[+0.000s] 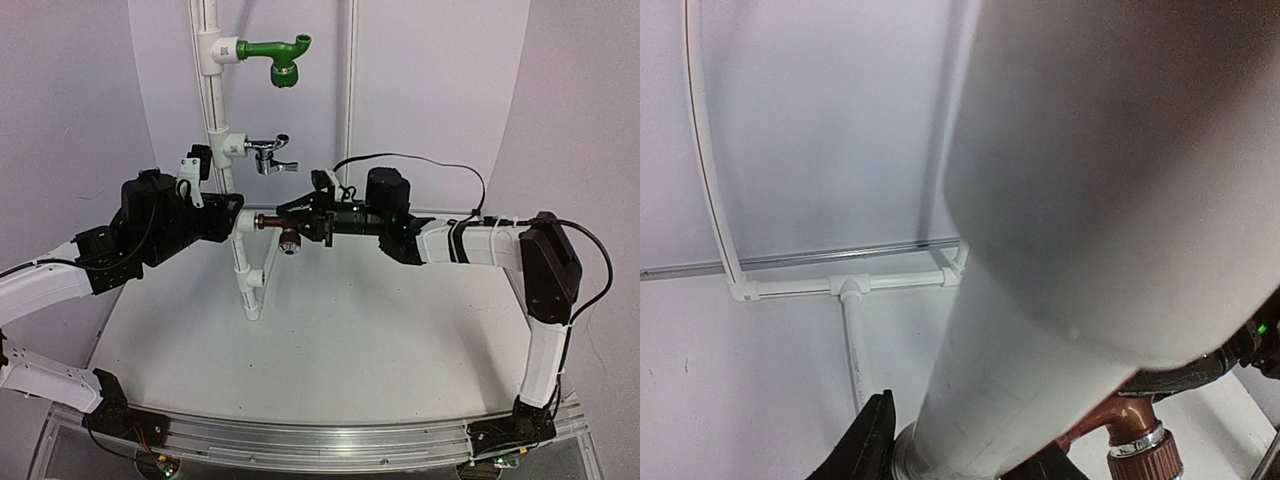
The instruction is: Install the water faucets
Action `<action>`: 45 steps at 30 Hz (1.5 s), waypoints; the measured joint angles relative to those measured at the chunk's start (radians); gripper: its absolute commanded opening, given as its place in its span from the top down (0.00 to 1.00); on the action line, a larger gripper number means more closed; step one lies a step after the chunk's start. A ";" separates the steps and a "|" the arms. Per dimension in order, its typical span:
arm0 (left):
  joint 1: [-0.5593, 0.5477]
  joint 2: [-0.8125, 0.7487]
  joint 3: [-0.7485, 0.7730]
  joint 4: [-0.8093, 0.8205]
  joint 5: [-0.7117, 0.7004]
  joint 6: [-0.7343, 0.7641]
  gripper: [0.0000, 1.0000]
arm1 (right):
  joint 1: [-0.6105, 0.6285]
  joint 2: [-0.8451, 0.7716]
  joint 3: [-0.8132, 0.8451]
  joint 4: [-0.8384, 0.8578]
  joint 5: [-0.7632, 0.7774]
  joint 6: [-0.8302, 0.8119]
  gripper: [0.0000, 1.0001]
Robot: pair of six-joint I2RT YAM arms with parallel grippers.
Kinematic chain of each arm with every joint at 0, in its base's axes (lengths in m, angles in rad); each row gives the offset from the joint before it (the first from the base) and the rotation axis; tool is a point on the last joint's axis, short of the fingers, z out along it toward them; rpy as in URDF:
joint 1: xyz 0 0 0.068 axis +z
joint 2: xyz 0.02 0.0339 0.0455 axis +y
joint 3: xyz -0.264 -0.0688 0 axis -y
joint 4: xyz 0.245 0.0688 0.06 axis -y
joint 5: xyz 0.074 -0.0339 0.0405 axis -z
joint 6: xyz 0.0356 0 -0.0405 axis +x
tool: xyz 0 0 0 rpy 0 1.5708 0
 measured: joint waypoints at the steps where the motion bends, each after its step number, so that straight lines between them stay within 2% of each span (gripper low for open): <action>1: 0.000 0.000 0.000 0.000 -0.001 0.001 1.00 | 0.000 0.003 -0.007 0.020 0.004 0.067 0.84; 4: 0.000 0.000 0.000 0.001 0.000 0.004 1.00 | 0.001 0.005 -0.030 0.068 0.022 0.227 0.56; 6: -0.003 0.001 0.000 0.004 0.016 0.011 1.00 | 0.010 0.004 -0.032 0.086 0.066 0.268 0.37; 8: -0.009 0.000 0.000 0.004 0.027 0.016 1.00 | 0.020 -0.002 -0.033 0.091 0.095 0.266 0.24; 10: -0.011 0.000 0.000 0.004 0.032 0.020 1.00 | 0.025 -0.024 -0.039 0.084 0.118 0.235 0.14; 14: -0.011 -0.003 -0.001 0.004 0.042 0.017 1.00 | 0.014 -0.077 -0.067 0.074 0.135 0.146 0.04; 20: -0.011 -0.006 -0.002 0.003 0.050 0.020 1.00 | -0.069 -0.134 -0.088 0.076 0.092 -0.034 0.02; 24: -0.011 -0.006 -0.002 0.003 0.052 0.020 1.00 | -0.132 -0.172 -0.097 0.003 0.073 -0.255 0.02; 27: -0.011 -0.006 -0.002 0.003 0.052 0.020 1.00 | -0.139 -0.214 -0.106 -0.101 0.095 -0.494 0.02; 31: -0.011 -0.005 -0.002 0.003 0.055 0.022 1.00 | -0.133 -0.309 -0.187 -0.154 0.108 -0.837 0.02; 38: -0.011 -0.003 -0.002 0.004 0.058 0.024 1.00 | -0.126 -0.383 -0.277 -0.152 -0.024 -1.445 0.02; 45: -0.011 0.003 0.001 0.006 0.058 0.024 1.00 | -0.080 -0.383 -0.288 -0.194 -0.077 -1.935 0.02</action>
